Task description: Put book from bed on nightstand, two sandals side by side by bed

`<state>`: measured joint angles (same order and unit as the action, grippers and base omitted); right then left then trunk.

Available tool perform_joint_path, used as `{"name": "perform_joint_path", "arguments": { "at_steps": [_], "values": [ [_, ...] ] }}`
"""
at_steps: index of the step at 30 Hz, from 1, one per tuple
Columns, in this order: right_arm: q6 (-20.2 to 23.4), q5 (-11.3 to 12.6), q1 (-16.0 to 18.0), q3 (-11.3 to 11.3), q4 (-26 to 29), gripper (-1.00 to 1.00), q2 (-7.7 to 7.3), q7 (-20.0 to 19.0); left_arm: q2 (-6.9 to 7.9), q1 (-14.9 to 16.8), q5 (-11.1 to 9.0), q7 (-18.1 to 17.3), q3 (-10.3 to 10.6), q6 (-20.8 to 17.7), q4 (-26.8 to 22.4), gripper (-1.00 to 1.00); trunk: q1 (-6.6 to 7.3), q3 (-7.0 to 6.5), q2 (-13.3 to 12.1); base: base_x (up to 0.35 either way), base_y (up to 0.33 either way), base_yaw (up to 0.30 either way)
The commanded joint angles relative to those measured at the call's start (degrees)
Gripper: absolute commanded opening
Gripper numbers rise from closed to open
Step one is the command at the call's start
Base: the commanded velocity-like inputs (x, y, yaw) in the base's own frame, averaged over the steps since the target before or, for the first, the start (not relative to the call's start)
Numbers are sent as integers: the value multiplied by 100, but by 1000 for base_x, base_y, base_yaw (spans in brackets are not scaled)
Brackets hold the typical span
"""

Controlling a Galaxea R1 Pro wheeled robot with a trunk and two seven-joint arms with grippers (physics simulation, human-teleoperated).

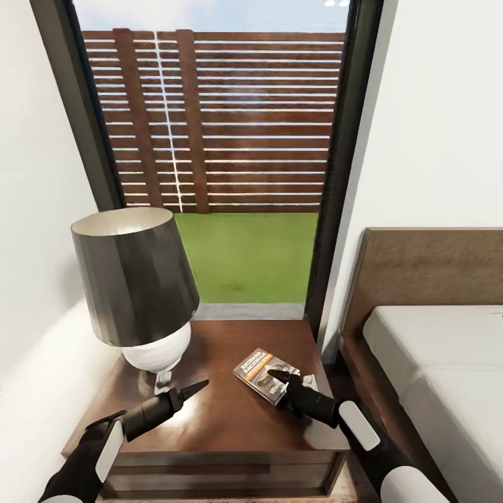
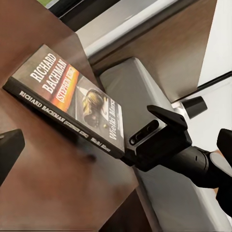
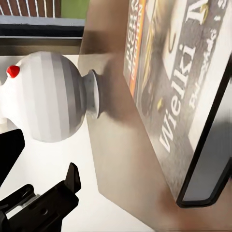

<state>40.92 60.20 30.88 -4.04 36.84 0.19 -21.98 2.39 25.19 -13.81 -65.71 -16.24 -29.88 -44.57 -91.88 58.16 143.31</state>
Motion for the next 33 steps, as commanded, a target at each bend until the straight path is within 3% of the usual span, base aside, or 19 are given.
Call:
{"name": "perform_joint_path", "arguments": {
  "at_steps": [1, 7, 24, 33],
  "values": [
    [13, -9, 4, 0, -1, 100, 1, -17, -1, 2, -16, -12, -3, -53, 1, 100, 2, 5, 2, -195, 0, 0],
    [12, -10, 2, 0, -1, 100, -1, -17, -1, -1, -9, -5, 6, -53, 1, 100, 2, 5, 2, -224, 0, 0],
    [12, -9, 3, 0, -1, 100, 0, -17, -8, 0, -3, 5, 13, -53, 1, 100, 2, 5, 2, -8, 0, 0],
    [14, -11, 4, 0, -1, 100, -1, -17, -10, 0, 1, 5, 15, -53, 1, 100, 62, -186, -83, 0, 0, 0]
  ]
}}
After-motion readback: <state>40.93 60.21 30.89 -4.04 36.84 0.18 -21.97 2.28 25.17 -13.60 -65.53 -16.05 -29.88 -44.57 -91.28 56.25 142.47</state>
